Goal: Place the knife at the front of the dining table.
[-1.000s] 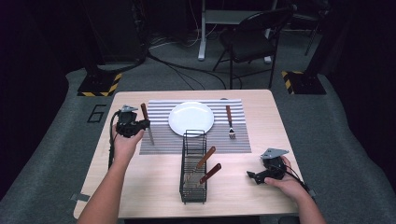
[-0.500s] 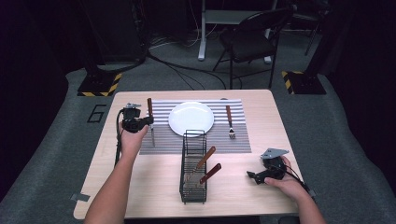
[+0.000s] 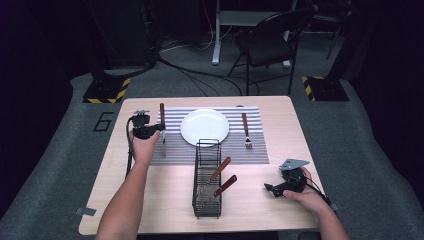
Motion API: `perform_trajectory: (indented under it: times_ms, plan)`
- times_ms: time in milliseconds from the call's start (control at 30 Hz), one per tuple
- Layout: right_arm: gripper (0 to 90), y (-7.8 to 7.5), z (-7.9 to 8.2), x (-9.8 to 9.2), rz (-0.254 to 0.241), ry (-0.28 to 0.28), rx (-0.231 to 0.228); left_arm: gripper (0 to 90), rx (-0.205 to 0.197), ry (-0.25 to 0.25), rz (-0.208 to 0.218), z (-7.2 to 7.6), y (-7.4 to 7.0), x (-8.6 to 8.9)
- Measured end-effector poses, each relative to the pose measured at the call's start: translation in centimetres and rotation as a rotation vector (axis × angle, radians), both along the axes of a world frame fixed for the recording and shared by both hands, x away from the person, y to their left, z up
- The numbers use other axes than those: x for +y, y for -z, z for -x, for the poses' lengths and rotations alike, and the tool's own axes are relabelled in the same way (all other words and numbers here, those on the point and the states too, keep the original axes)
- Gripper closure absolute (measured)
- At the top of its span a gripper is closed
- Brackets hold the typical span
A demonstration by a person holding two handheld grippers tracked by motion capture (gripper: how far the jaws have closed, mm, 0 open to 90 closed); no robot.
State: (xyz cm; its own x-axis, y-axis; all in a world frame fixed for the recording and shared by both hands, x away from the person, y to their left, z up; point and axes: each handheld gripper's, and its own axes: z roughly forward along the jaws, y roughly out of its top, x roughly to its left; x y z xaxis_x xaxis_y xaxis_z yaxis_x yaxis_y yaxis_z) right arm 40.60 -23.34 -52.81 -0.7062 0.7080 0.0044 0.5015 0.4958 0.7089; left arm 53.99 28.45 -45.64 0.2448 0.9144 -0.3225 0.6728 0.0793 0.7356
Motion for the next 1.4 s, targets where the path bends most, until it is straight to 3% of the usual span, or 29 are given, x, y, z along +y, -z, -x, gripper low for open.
perform_trajectory:
  times_ms: [267, 667, 833, 933, 1033, 1300, 1400]
  plan:
    - [0.0, 0.0, 0.0, 0.0, 0.001, -0.003, -0.001, 80.6, 0.032, -0.021, -0.008, -1.2, 0.8, -0.6]
    - [0.0, 0.0, 0.0, 0.0, 0.000, -0.004, 0.000, 80.7, 0.085, -0.094, 0.065, -2.6, 3.1, -0.3]
    - [0.0, 0.0, 0.0, 0.0, 0.001, -0.005, 0.001, 80.7, 0.102, -0.116, 0.070, -3.0, 4.0, -0.6]
    - [0.0, 0.0, 0.0, 0.0, 0.001, -0.005, 0.000, 80.8, 0.123, -0.118, 0.041, -3.2, 4.5, -0.5]
    - [0.0, 0.0, 0.0, 0.0, 0.000, -0.004, 0.000, 80.8, 0.148, -0.137, 0.078, -3.4, 5.2, -0.4]
    - [0.0, 0.0, 0.0, 0.0, 0.001, -0.007, 0.002, 80.8, 0.140, -0.158, 0.072, -3.8, 5.9, -0.6]
    - [0.0, 0.0, 0.0, 0.0, 0.001, -0.007, 0.001, 80.8, 0.134, -0.172, 0.090, -3.9, 6.1, -0.7]
